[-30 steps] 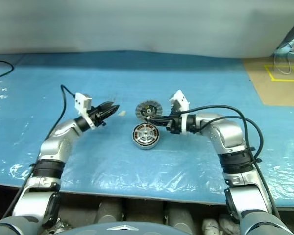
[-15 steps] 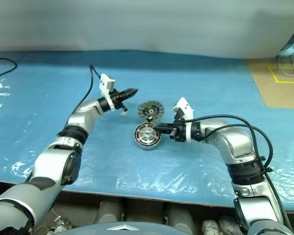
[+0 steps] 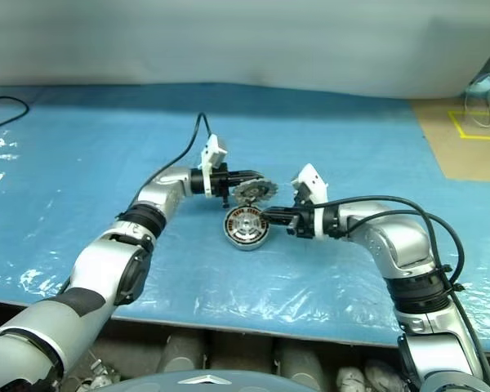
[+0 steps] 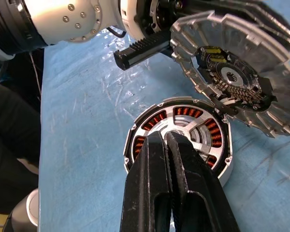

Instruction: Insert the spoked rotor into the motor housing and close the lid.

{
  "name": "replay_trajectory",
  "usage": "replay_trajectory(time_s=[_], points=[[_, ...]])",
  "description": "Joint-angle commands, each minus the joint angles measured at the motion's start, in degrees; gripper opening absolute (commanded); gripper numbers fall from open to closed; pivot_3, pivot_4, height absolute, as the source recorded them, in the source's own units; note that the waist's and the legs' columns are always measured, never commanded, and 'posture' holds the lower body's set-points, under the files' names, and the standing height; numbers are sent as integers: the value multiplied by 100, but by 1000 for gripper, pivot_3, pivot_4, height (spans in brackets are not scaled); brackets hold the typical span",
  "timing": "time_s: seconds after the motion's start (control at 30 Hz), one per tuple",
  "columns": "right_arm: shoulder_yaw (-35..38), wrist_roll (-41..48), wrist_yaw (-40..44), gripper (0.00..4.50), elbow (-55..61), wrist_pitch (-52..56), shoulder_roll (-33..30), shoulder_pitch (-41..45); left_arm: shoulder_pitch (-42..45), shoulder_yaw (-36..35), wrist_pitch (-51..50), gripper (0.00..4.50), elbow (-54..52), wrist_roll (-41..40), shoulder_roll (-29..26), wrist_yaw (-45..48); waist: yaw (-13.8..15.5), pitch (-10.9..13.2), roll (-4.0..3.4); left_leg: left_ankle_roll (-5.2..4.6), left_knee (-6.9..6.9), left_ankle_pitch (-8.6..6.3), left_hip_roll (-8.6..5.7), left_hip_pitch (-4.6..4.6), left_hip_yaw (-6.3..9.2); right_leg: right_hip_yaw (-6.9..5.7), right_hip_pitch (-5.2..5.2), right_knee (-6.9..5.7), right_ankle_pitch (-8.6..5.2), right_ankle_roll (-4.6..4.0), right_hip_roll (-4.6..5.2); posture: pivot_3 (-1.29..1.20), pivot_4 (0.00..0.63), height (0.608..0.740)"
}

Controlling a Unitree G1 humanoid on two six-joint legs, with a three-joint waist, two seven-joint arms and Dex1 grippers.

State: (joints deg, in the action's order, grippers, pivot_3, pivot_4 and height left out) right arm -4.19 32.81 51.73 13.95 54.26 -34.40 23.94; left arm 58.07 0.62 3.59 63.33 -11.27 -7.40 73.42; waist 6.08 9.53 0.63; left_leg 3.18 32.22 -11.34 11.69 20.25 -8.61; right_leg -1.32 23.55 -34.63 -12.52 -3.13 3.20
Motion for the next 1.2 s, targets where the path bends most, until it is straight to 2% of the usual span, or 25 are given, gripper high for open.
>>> replay_trajectory(time_s=[0.03,0.17,0.37,0.43,0.53,0.67,0.83,1.0,1.1,1.2], points=[[391,239,35,92,234,-3,-180,-46,43,27,-105,13,-322,-45,91,304,2,1,1,0,0,0,0,0,0,0,0,0,0,0,1,0,150,740],[955,486,171,92,300,81,-655,-199,-238,223,-146,13,-719,34,165,556,22,2,1,0,-1,0,-1,0,0,-1,0,0,-1,-1,3,0,150,740],[1153,346,276,92,348,-142,-1272,-696,-722,587,-143,13,-1226,189,231,701,82,4,2,-2,-15,-1,1,-3,-2,-3,-10,12,-6,6,3,0,150,740],[1155,323,250,92,336,-191,-1300,-723,-797,650,-175,13,-1339,193,221,733,85,7,-2,-2,-15,-1,1,-3,-2,-3,-10,12,-7,6,3,0,150,740],[1128,336,15,92,335,-175,-1119,-668,-1067,1244,277,13,-1515,694,9,974,89,7,-3,-3,-12,-1,6,-8,-2,-3,-13,11,-7,7,8,0,150,740],[962,349,-74,92,518,-216,-1018,-753,-1178,1427,140,13,-1597,743,-104,1101,106,6,-4,-3,-16,-1,9,-15,-2,-3,-14,12,-9,8,12,0,150,740],[855,312,-110,92,618,-287,-999,-834,-1201,1750,879,13,-1417,1092,-323,1088,105,6,-4,-3,-24,-1,9,-16,-2,-3,-29,15,-12,13,14,0,150,740],[850,357,-173,92,634,-305,-941,-765,-1064,1220,310,13,-1963,314,-144,1108,103,5,-6,-3,-27,-1,8,-22,-4,0,-34,15,-14,16,16,0,150,740],[776,374,-154,92,720,-344,-889,-728,-1282,952,-430,13,-3016,-271,-252,1137,95,7,-8,-3,-27,-1,9,-15,-3,0,-11,15,-12,13,15,0,150,740],[650,426,-114,92,816,-340,-799,-599,-1810,795,-1743,13,-4509,-946,-623,1084,56,7,-9,-2,-35,0,9,-1,-4,-1,13,8,-13,11,13,0,150,740]])
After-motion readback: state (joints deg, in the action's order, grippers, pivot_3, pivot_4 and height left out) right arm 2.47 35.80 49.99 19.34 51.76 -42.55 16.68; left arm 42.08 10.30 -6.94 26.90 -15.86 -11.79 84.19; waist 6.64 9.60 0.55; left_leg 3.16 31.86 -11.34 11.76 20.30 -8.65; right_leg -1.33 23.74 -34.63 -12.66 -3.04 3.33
